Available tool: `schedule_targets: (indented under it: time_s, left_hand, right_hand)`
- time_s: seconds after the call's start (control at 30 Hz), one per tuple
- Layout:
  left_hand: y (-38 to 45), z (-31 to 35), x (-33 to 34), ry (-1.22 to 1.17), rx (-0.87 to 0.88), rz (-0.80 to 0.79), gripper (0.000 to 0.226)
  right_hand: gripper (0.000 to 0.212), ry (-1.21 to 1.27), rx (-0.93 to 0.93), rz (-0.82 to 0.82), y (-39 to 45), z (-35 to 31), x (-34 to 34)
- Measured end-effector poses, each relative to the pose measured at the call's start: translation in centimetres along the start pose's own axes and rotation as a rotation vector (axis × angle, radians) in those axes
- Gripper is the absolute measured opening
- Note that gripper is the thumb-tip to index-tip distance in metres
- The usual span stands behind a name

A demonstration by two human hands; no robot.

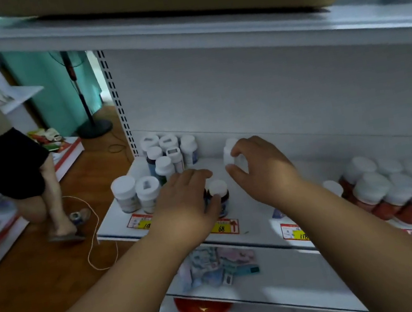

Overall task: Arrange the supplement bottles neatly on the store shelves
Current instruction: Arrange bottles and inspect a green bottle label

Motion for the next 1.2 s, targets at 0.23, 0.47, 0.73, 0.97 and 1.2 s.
schedule_targets:
  time_s: [0.23, 0.47, 0.73, 0.97, 1.2]
  left_hand:
    - [2.6, -1.9, 1.4, -0.029, -0.064, -0.052, 0.045]
    - [4.3, -3.6, 1.2, -0.013, -0.033, -0.019, 0.045]
    - [3.6, -5.8, 1.2, -0.039, 0.041, -0.051, 0.047]
    - [3.0, -9.1, -3.1, -0.643, -0.211, -0.029, 0.026]
    - [-1.2, -9.5, -2.1, -1.008, -0.361, -0.218, 0.068]
  right_hand:
    - [0.04, -0.066, 0.136, -0.149, 7.2, 4.1, 5.0]
    - [0.04, -0.245, 0.328, -0.284, 12.3, 8.0, 10.1]
    - [0.043, -0.172, 0.341, -0.18, 13.1, 8.3, 9.2]
    - [0.011, 1.129, 0.421, 0.234, 5.9, -0.2, 5.2]
    - [0.028, 1.62, 0.497, 0.197, -0.6, -10.1, 4.4]
Point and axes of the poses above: each hand's wrist, its own y-axis towards the middle knuckle, its own x-axis out of the palm, z = x × y, the point moved 6 cm from there along y, towards the middle knuckle, and after that the axes turned 3 degrees about y, right-handed, at the moved point
